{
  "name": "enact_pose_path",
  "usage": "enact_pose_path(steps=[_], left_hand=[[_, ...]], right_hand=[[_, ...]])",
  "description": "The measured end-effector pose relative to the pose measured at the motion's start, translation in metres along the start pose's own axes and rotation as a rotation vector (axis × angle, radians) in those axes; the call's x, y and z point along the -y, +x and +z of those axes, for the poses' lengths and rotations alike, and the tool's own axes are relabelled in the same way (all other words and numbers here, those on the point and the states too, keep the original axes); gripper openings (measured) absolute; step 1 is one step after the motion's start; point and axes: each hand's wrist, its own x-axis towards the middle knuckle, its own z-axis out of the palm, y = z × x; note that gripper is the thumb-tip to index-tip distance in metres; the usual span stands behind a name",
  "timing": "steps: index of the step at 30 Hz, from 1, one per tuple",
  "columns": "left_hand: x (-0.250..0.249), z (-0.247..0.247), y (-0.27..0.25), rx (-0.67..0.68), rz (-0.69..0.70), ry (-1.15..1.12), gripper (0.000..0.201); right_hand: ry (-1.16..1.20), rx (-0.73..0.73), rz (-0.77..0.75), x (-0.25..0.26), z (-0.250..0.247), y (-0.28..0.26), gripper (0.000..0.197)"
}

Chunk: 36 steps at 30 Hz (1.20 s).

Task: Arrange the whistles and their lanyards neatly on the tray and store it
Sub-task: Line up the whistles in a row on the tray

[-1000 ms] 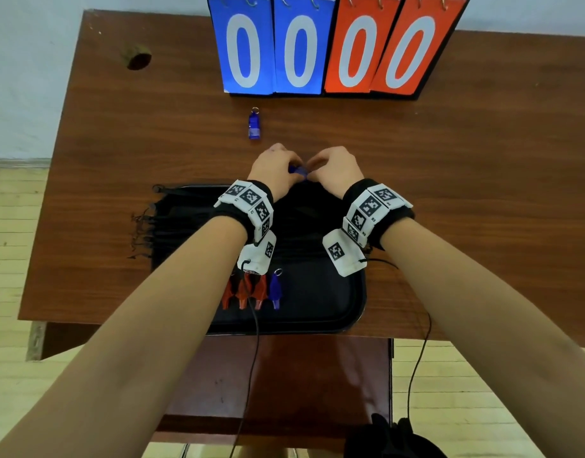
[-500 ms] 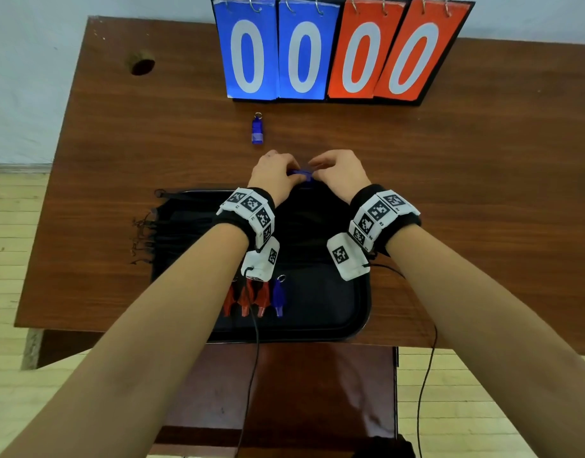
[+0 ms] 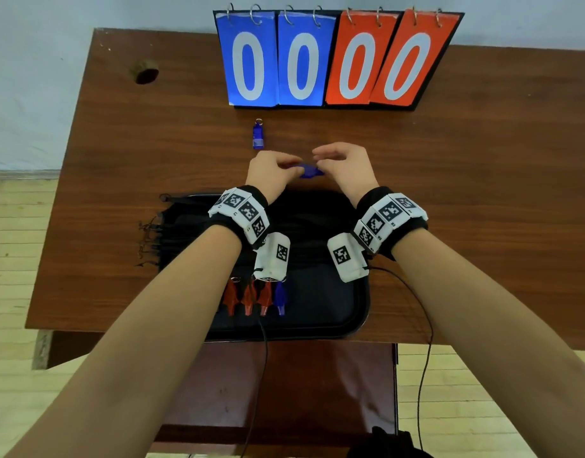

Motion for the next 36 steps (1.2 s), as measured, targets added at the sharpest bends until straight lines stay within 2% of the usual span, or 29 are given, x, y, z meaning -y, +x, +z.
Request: enact_pose_path(steps=[3, 7, 9, 12, 15, 18, 21, 25, 27, 32, 36], left_hand=[[-0.005, -0.007, -0.013, -0.033, 0.021, -0.076, 0.022], [-0.007, -0.012, -0.036, -0.049, 0.014, -0.157, 0.018], [-0.008, -0.014, -0.051, 0.006, -0.008, -0.237, 0.019], [-0.011, -0.018, -0.078, 0.19, -0.055, -0.366, 0.026], [-0.008, -0.021, -0.106, 0.31, -0.105, -0.269, 0.028], [0.003, -0.015, -0.127, 0.348, -0.116, -0.136, 0.025], [0.015, -0.004, -0.147, 0.367, -0.177, -0.194, 0.023], [0.026, 0.01, -0.172, 0.373, -0.233, -0.262, 0.024], [0.03, 0.015, -0.178, 0.337, -0.161, -0.15, 0.034], [0.043, 0.02, -0.185, 0.283, 0.211, 0.395, 0.061], [0.058, 0.028, -0.186, 0.324, 0.263, 0.577, 0.067]], right_hand=[[-0.061, 0.034, 0.023, 0.005, 0.001, -0.012, 0.02], [0.106, 0.091, 0.112, 0.013, 0.005, -0.039, 0.021], [0.101, 0.088, 0.098, 0.015, 0.005, -0.051, 0.02], [0.028, 0.116, 0.052, 0.016, 0.003, -0.075, 0.019], [-0.017, 0.173, 0.039, 0.01, 0.005, -0.103, 0.02], [-0.008, 0.174, 0.082, -0.002, 0.011, -0.127, 0.025], [0.041, 0.117, 0.183, -0.017, 0.018, -0.148, 0.03], [0.042, 0.095, 0.242, -0.033, 0.022, -0.17, 0.022], [-0.009, 0.099, 0.236, -0.038, 0.022, -0.175, 0.024], [-0.147, 0.114, 0.22, -0.047, 0.023, -0.175, 0.025], [-0.249, 0.15, 0.226, -0.055, 0.026, -0.175, 0.024]])
